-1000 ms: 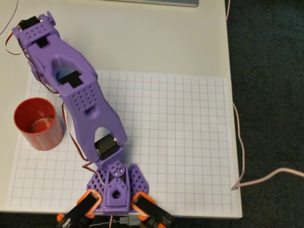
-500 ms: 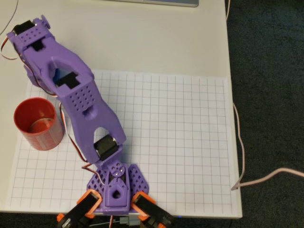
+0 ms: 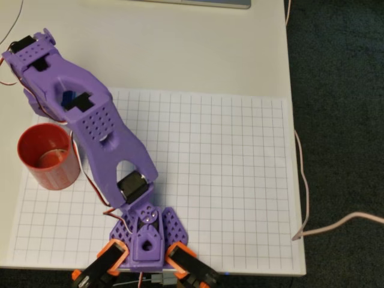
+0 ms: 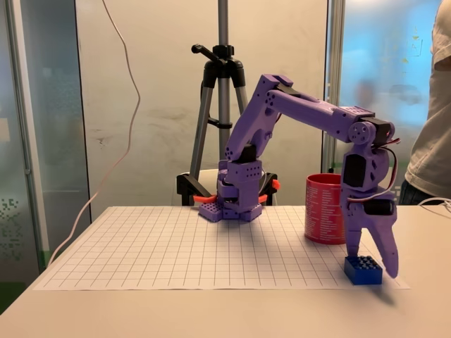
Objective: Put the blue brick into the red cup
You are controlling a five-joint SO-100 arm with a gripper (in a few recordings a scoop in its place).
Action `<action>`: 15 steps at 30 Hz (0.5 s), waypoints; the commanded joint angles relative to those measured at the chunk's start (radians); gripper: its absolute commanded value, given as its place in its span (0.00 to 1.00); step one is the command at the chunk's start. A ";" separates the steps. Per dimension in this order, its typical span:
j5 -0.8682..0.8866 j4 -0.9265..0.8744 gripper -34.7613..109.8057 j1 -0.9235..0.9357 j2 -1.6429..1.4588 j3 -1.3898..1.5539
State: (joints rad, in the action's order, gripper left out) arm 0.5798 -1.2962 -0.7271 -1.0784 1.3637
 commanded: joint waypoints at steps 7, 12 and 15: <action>-0.028 0.014 0.24 0.052 -0.046 -0.015; -0.032 0.021 0.24 0.055 -0.048 -0.025; -0.038 0.020 0.24 0.055 -0.049 -0.031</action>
State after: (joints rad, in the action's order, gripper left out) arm 0.5446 -1.2793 -0.6796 -1.0784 1.3622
